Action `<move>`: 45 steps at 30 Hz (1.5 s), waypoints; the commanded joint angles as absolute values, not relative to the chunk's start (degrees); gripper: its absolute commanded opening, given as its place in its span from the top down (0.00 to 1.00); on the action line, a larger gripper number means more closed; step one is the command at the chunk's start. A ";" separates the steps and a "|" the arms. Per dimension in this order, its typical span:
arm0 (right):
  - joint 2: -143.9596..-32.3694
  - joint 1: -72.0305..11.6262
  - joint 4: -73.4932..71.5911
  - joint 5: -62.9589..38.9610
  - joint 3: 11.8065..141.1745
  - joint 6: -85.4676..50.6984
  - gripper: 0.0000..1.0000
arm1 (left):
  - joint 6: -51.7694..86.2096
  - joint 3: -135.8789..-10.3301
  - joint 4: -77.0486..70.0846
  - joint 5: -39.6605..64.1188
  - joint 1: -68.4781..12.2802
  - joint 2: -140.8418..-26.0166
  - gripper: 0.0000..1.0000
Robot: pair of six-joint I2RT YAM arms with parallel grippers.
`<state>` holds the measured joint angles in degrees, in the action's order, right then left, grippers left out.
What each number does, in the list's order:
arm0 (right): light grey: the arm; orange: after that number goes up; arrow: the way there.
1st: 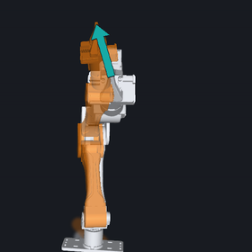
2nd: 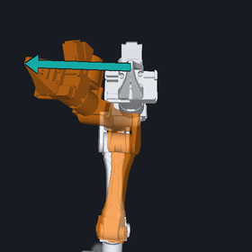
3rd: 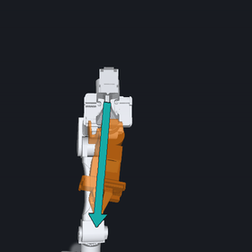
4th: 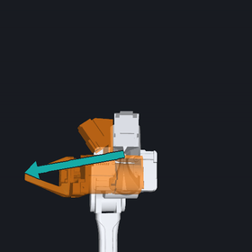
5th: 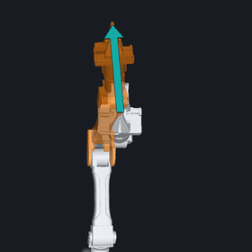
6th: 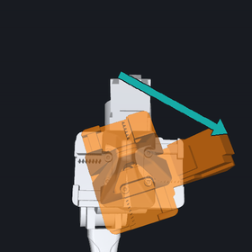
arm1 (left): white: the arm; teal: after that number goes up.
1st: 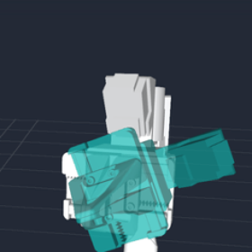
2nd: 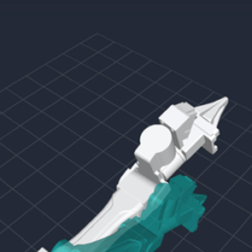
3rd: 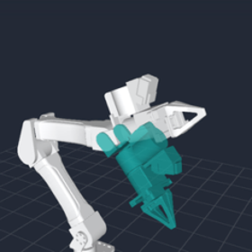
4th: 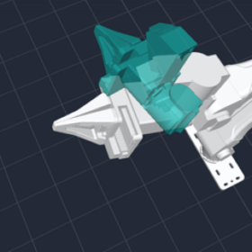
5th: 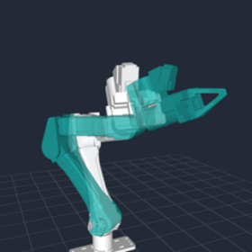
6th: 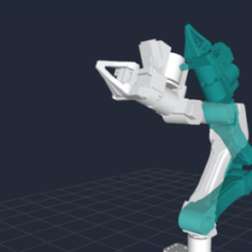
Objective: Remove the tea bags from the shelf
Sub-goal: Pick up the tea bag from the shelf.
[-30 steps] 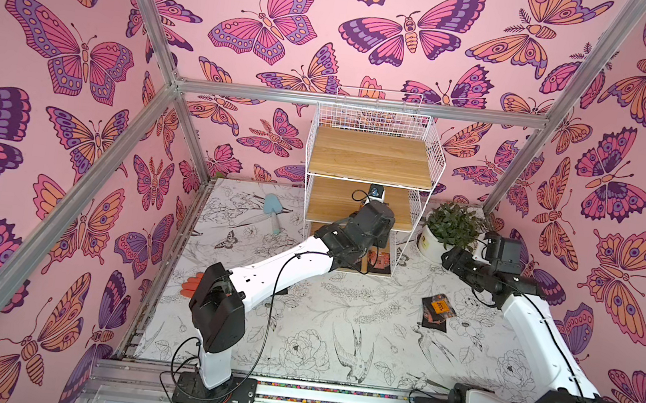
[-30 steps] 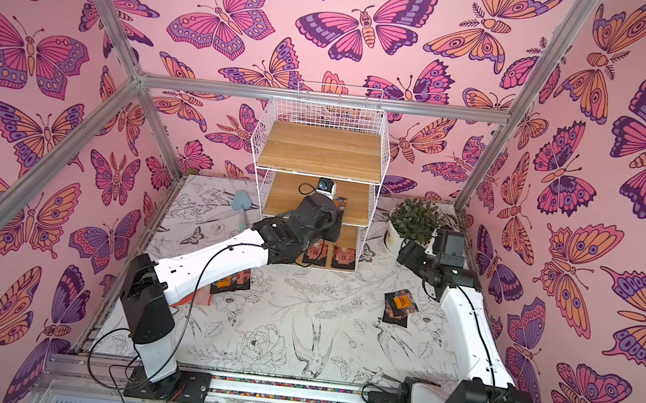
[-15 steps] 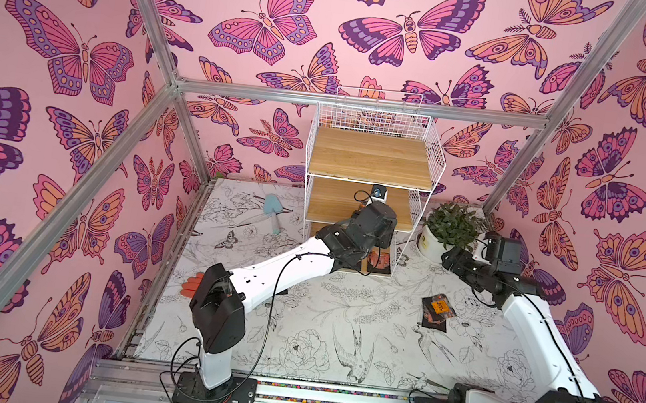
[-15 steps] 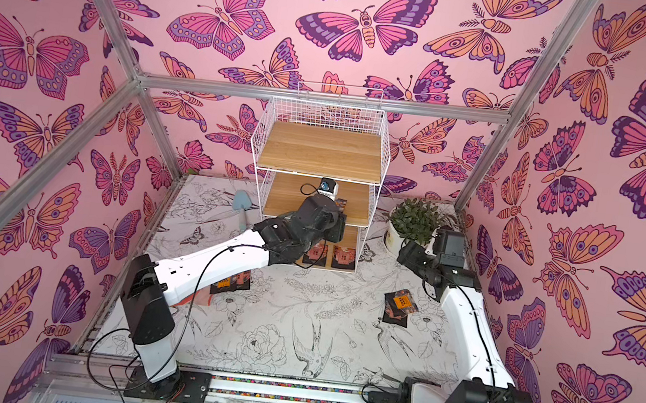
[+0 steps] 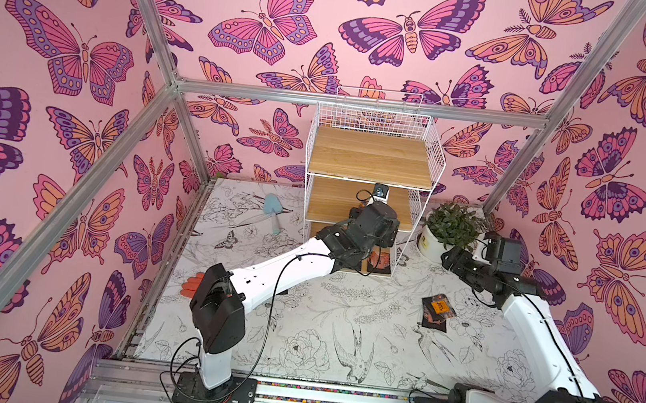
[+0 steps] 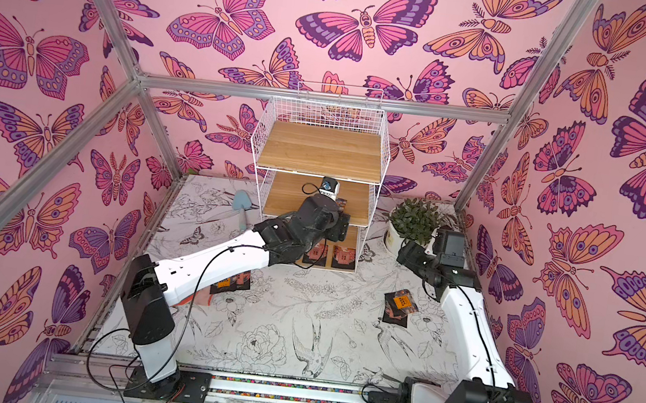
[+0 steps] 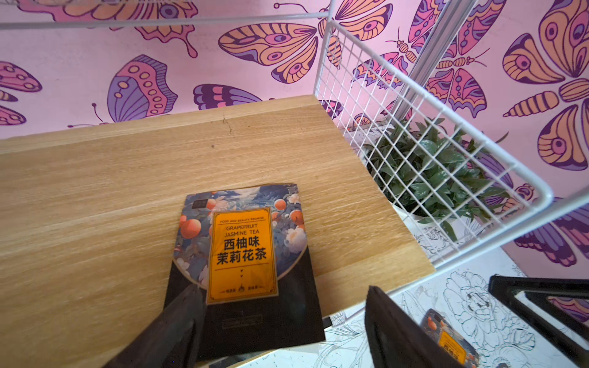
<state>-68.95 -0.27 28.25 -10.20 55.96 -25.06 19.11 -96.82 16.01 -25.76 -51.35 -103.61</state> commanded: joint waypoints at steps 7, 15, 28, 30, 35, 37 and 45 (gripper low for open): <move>-67.98 0.22 28.61 -10.63 56.78 -24.52 0.17 | 17.85 -97.81 14.35 -29.11 -49.85 -101.13 0.00; -67.88 0.25 28.85 -10.61 56.60 -24.28 0.17 | 18.18 -98.89 16.12 -29.03 -49.07 -103.27 0.00; -67.69 0.31 28.87 -10.63 56.60 -24.26 0.17 | 17.49 -97.10 13.43 -29.03 -48.90 -105.33 0.00; -67.81 0.35 28.94 -10.73 56.65 -24.25 0.17 | 16.57 -95.81 11.12 -29.87 -49.45 -105.12 0.00; -67.70 0.34 29.09 -10.72 56.69 -24.13 0.17 | 15.12 -95.25 9.37 -31.98 -50.25 -105.82 0.00; -67.68 0.35 29.18 -10.63 56.69 -24.12 0.17 | 14.60 -94.36 8.30 -32.39 -50.45 -105.78 0.00; -67.78 0.31 29.28 -10.57 56.82 -24.11 0.17 | 15.53 -91.57 8.65 -32.96 -50.89 -105.56 0.05</move>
